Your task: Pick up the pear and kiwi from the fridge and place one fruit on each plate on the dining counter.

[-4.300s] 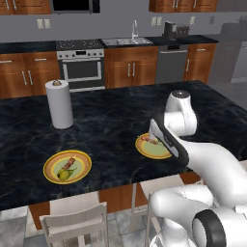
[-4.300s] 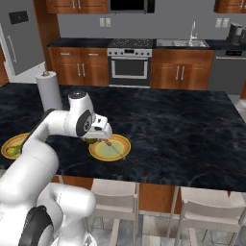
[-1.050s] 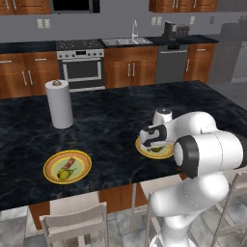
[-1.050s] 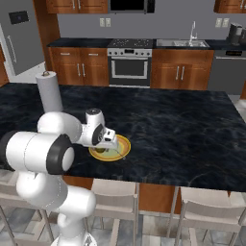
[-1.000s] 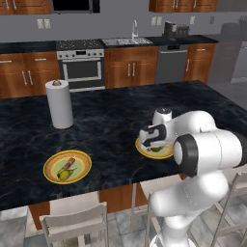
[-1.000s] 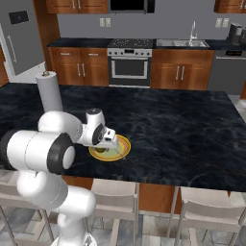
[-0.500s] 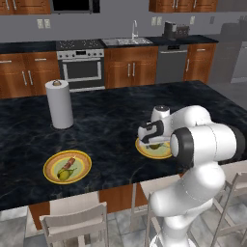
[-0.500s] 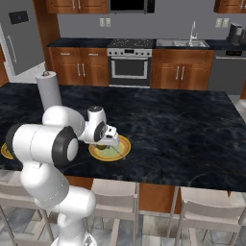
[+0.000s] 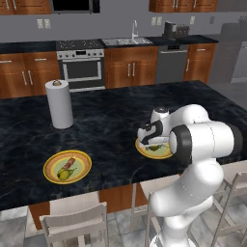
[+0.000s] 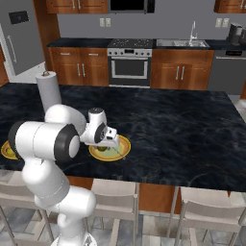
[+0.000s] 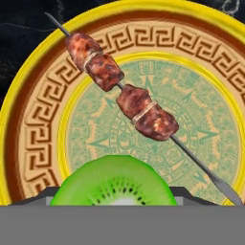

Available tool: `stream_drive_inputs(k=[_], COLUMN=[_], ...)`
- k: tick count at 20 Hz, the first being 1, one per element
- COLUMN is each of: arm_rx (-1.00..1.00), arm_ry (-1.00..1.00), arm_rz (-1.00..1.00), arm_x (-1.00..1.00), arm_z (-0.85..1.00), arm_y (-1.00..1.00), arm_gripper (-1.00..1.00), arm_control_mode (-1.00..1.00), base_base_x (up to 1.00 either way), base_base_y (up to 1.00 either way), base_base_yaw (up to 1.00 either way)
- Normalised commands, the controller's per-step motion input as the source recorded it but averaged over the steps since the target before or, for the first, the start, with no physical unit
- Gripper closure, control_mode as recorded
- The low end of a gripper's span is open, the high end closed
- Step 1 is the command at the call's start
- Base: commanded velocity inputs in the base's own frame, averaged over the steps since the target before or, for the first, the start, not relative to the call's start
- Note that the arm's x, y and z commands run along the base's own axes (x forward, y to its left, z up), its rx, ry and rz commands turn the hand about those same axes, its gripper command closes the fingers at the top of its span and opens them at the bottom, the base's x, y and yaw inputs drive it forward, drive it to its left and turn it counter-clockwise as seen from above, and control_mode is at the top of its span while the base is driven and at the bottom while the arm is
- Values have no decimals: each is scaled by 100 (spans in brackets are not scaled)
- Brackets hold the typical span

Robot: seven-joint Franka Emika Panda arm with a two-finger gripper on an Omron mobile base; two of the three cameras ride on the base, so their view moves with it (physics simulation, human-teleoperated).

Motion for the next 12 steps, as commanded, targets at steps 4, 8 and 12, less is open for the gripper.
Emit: stream_drive_inputs(k=[4, 8, 12], arm_rx=[0, 0, 0], arm_ry=[0, 0, 0], arm_rz=[0, 0, 0], arm_x=[0, 0, 0], arm_z=[-12, 0, 0], arm_y=[0, 0, 0], arm_gripper=[100, 100, -100], arm_control_mode=[-100, -100, -100], base_base_x=[0, 0, 0], base_base_y=[0, 0, 0], base_base_yaw=[0, 0, 0])
